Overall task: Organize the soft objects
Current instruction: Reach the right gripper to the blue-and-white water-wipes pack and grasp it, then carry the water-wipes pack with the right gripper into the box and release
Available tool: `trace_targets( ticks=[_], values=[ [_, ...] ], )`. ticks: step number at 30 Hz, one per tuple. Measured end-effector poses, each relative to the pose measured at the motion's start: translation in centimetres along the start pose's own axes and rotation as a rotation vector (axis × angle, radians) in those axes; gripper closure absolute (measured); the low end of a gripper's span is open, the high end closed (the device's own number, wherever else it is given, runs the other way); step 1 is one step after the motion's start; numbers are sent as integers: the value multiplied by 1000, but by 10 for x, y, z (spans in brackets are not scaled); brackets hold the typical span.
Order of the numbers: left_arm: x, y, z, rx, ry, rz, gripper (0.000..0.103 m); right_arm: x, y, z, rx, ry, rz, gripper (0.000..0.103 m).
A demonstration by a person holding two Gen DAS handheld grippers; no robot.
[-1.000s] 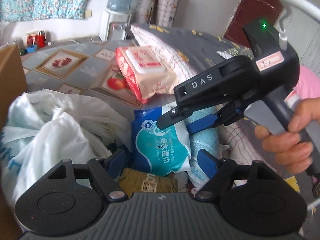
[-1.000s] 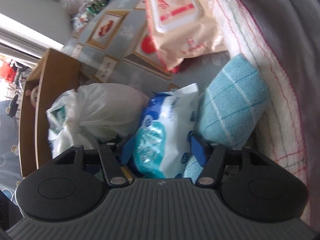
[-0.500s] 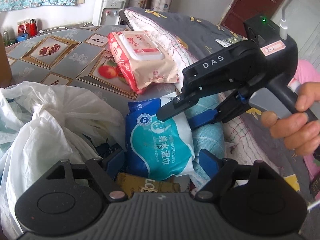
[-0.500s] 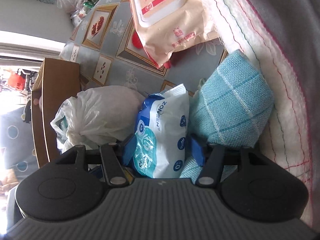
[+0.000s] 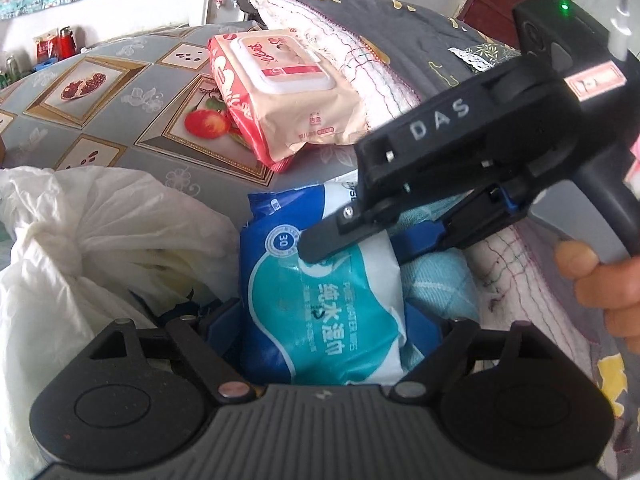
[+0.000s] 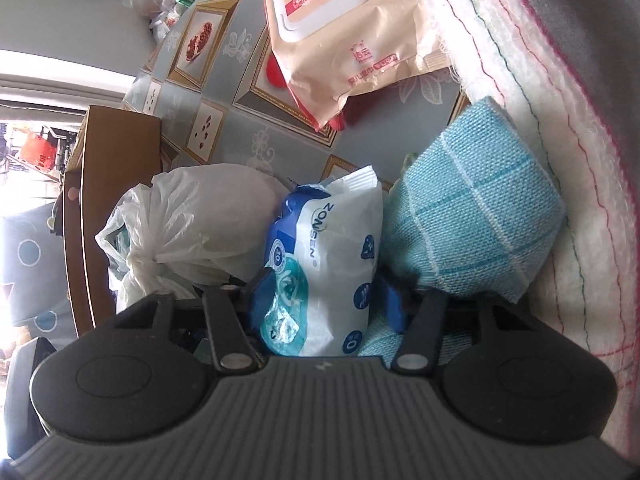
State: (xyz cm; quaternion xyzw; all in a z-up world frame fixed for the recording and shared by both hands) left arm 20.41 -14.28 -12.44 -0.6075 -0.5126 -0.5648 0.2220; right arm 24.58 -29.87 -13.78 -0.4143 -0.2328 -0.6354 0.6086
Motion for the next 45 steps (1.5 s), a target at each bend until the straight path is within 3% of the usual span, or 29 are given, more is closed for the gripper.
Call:
trace_targets(
  ticks=[5, 12, 22, 29, 37, 45],
  values=[
    [1, 2, -3, 5, 5, -21, 27, 7, -3, -1, 9, 47, -47, 68],
    [26, 4, -7, 24, -12, -85, 30, 37, -13, 15, 37, 116, -122, 72],
    [108, -1, -22, 1, 12, -280, 30, 100, -47, 72, 168, 180, -291, 73],
    [180, -19, -17, 24, 62, -411, 30, 126, -80, 140, 309, 248, -349, 73],
    [246, -62, 35, 139, 181, -485, 30, 91, -99, 243, 457, 314, -266, 73],
    [289, -114, 125, 331, 287, -482, 30, 3, -109, 348, 541, 339, -95, 74]
  ],
)
Point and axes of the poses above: each gripper's, at about its wrist camera, not at the fingertips, and x roughly against the way its jaws point, z to its left, y to its top, the point moved 6 cm from there along -x, roughly the way its jaws point, and after that the axes turned 11 degrees about z, right-handed, at the moved point
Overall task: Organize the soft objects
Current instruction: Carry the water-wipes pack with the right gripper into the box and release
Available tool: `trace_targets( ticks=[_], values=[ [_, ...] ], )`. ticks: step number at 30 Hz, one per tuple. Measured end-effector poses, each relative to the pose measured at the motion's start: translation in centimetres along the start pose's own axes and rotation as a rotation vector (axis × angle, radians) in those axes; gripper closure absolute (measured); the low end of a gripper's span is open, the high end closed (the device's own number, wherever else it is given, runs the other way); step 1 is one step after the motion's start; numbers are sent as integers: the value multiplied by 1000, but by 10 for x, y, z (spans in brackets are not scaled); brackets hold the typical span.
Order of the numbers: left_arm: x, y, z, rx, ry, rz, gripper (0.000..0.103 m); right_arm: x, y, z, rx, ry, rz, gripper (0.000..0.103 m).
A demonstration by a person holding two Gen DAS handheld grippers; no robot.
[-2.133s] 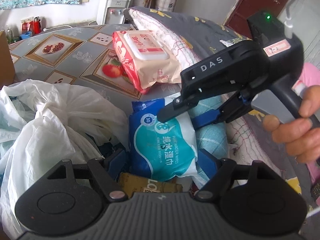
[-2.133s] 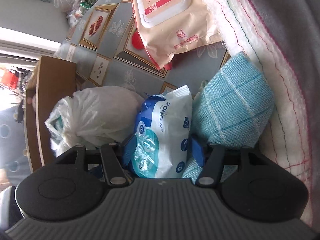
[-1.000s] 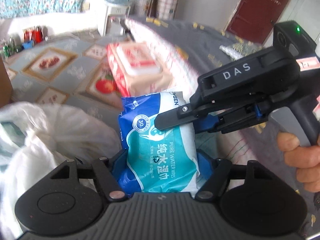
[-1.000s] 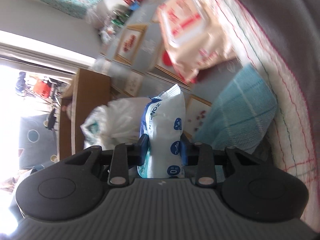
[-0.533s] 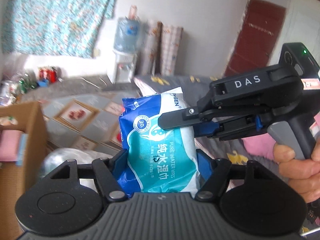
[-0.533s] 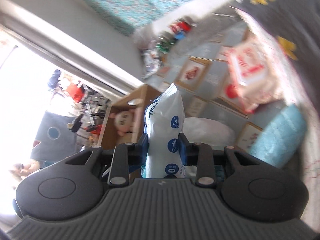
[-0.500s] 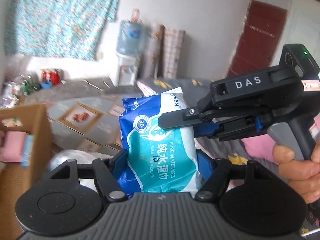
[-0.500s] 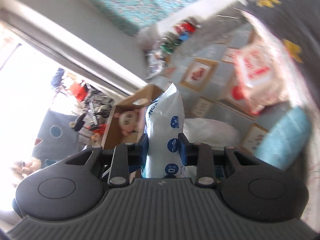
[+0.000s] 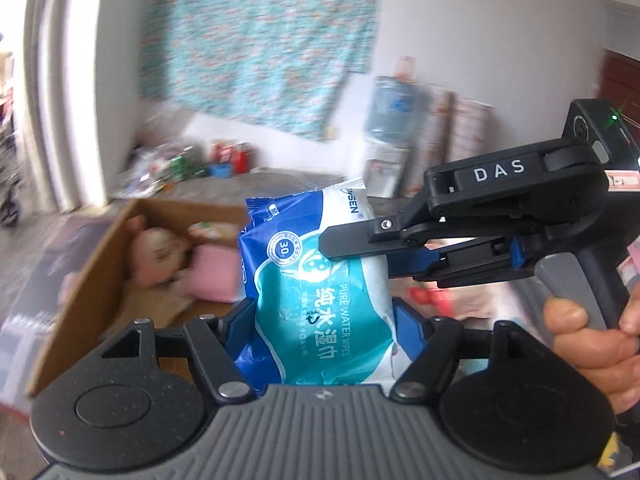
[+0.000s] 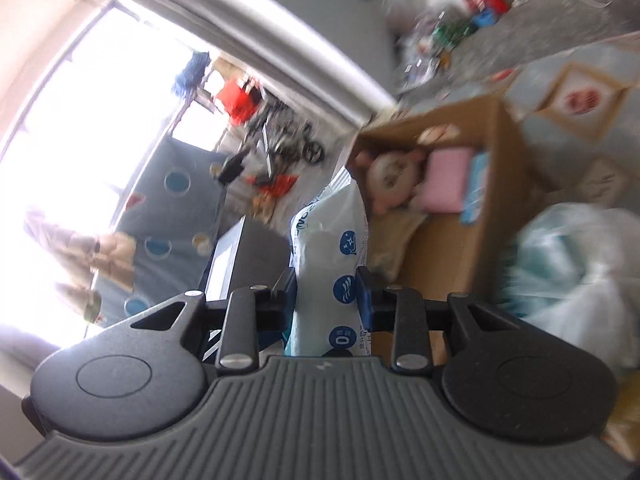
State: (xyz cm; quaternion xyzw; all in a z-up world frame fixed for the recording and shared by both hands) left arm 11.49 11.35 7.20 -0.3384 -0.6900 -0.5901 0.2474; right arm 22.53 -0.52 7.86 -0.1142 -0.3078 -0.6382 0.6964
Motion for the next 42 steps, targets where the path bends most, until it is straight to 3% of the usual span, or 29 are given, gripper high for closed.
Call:
trace_targets(
  ticks=[3, 7, 11, 14, 19, 27, 31, 34, 39, 42],
  values=[
    [-2, -1, 39, 67, 10, 28, 30, -43, 9, 6, -2, -19, 54, 75],
    [-36, -4, 79, 135, -25, 94, 30, -88, 22, -11, -55, -84, 103, 75],
    [-76, -4, 101, 159, -63, 157, 30, -113, 33, -43, -125, -149, 133, 75],
    [-103, -1, 109, 156, -31, 176, 30, -136, 43, -64, -180, -175, 154, 75],
    [-105, -13, 132, 204, -6, 171, 29, -174, 62, -95, -247, -261, 159, 75],
    [-99, -19, 161, 229, 14, 161, 29, -216, 74, -113, -306, -299, 144, 75],
    [-95, -20, 165, 228, 16, 150, 29, -218, 77, -113, -276, -360, 143, 69],
    [-93, -22, 165, 225, 8, 149, 29, -213, 79, -107, -219, -451, 145, 48],
    [-87, -24, 163, 226, 8, 145, 29, -203, 81, -93, -177, -448, 108, 38],
    [-82, -25, 162, 232, 11, 139, 29, -206, 79, -88, -187, -423, 130, 35]
  ],
)
Point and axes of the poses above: each gripper's, at about its wrist camera, not at the fingertips, and x roughly against the way its jaws point, z to its left, y to its top, the point moved 6 cm from there along -x, roughly the way its jaws point, and after that the axes turned 11 degrees about z, right-handed, at the moved point
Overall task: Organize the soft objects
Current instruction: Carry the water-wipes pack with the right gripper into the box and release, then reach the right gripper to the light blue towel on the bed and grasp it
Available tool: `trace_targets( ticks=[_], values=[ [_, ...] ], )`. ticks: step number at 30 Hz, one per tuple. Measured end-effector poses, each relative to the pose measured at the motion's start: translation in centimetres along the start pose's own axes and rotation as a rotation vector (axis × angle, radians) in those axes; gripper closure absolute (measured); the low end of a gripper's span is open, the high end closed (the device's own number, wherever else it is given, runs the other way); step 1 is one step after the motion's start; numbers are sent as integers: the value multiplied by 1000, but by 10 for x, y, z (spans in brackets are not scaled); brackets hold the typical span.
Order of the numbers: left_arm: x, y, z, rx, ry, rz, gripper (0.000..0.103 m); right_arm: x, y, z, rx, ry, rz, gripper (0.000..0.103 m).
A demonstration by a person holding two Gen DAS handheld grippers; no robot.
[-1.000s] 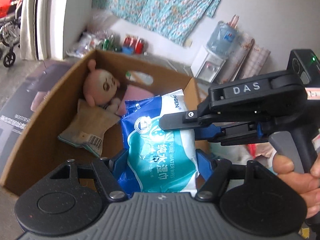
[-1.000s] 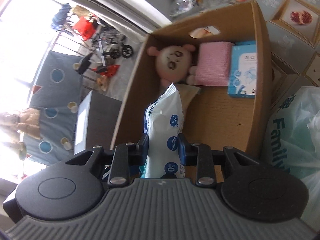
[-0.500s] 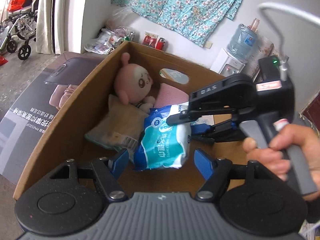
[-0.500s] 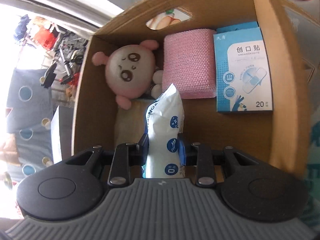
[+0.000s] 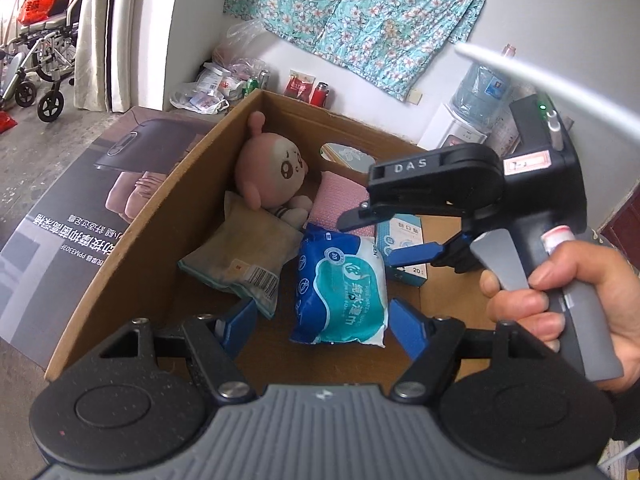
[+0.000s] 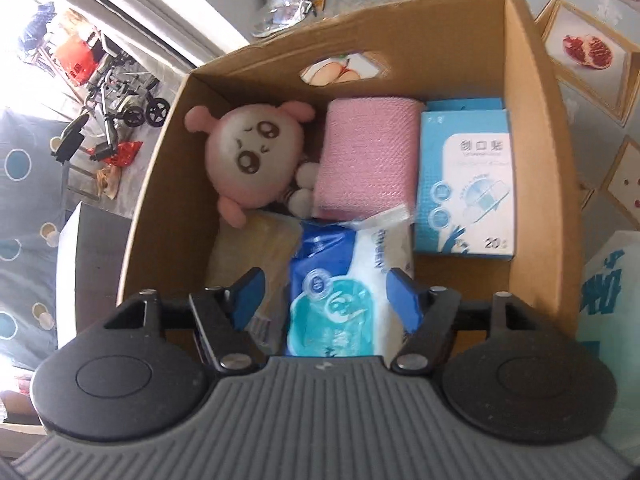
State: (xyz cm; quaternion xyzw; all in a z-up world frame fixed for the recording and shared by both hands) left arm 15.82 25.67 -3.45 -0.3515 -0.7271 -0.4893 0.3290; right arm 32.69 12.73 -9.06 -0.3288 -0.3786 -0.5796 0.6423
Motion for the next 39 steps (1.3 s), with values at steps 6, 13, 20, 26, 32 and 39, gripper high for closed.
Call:
trace_targets(
  ticks=[6, 13, 20, 26, 32, 39],
  values=[
    [15, -9, -8, -2, 4, -8, 29, 28, -14, 12, 30, 115, -38, 35],
    [39, -29, -63, -109, -92, -47, 24, 119, -74, -23, 97, 224, -127, 33],
    [40, -68, -169, -335, -225, -37, 21, 217, -128, -133, 32, 100, -241, 31],
    [6, -105, -263, -505, -304, 10, 21, 270, -168, -246, -134, -14, -280, 30],
    [-39, -138, -341, -679, -321, 41, 22, 271, -193, -334, -281, -58, -254, 30],
    [-106, -155, -392, -789, -309, 138, 30, 245, -184, -386, -378, -43, -198, 35]
  ],
)
Point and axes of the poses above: each gripper's, at about its wrist camera, not at the fingertips, and x roughly against the way its jaws point, z to its left, y to its top, the point moved 6 cm from there along -x, roughly the way its jaws point, and after that the axes turned 11 degrees about z, right-handed, at the moved point
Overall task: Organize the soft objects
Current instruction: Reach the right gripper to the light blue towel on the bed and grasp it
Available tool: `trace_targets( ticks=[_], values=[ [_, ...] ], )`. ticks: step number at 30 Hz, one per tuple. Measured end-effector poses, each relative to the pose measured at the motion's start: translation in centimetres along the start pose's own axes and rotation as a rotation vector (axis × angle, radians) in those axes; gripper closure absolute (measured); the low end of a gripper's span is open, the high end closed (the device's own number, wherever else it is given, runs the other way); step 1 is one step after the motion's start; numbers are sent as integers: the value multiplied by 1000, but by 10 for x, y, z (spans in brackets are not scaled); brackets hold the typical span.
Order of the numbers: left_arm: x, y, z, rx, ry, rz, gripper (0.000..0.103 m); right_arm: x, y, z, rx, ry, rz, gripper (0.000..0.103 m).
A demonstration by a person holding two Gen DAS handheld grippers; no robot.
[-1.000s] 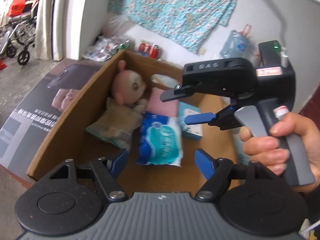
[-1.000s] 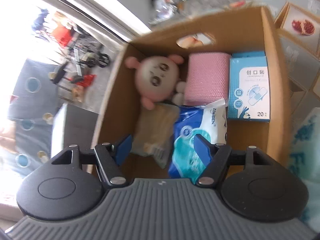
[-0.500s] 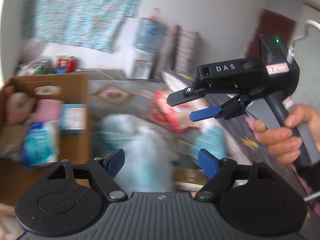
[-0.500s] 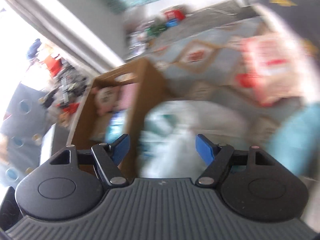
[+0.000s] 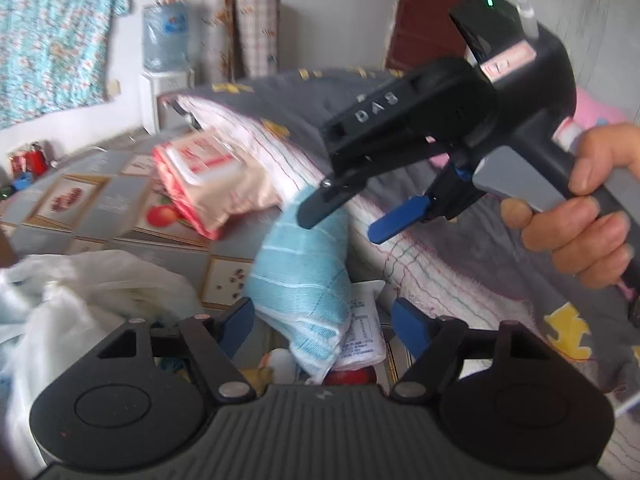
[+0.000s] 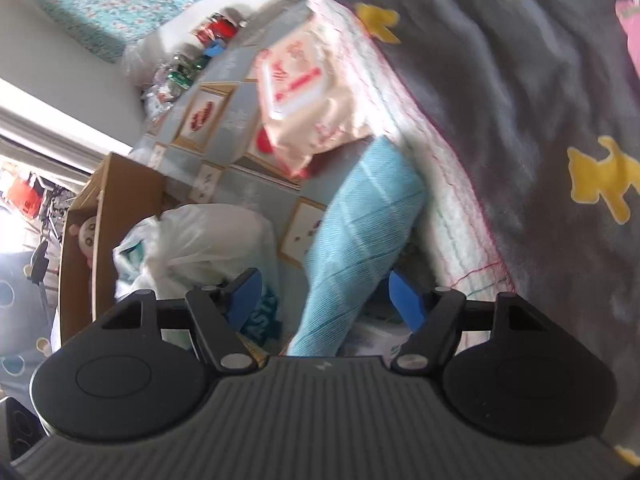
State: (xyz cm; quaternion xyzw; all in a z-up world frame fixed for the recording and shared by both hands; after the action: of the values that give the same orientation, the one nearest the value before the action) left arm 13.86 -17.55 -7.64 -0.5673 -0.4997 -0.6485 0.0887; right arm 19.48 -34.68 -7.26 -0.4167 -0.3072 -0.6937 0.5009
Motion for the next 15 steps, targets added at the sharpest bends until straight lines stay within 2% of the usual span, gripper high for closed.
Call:
trace_targets(
  ticks=[7, 9, 11, 12, 13, 14, 15],
  values=[
    [-46, 14, 4, 8, -10, 89, 43, -28, 25, -13, -40, 18, 44, 46],
    [-55, 15, 11, 34, -19, 116, 51, -34, 30, -14, -48, 25, 48, 49],
    [-59, 16, 15, 74, -49, 124, 53, -36, 32, -17, -52, 29, 45, 58],
    [-59, 17, 18, 95, -69, 127, 57, -37, 33, -18, -52, 32, 41, 60],
    [-59, 17, 20, 110, -80, 130, 60, -37, 33, -18, -52, 33, 37, 68],
    [-59, 17, 21, 117, -82, 130, 68, -37, 34, -18, -48, 36, 32, 75],
    [-58, 18, 21, 119, -80, 130, 74, -36, 34, -18, -44, 40, 26, 77]
  ],
)
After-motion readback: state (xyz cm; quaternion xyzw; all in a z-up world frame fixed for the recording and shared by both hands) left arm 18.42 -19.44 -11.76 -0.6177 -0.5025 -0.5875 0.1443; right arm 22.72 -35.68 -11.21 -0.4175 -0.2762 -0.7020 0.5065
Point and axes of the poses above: each gripper's, at about its wrist camera, not at the fingertips, and x roughly against the way its jaws point, z to its left, y to its top, the point moved 6 cm from there along -x, roughly the way its jaws point, and after that the axes turned 11 degrees about z, right-handed, at the moved point
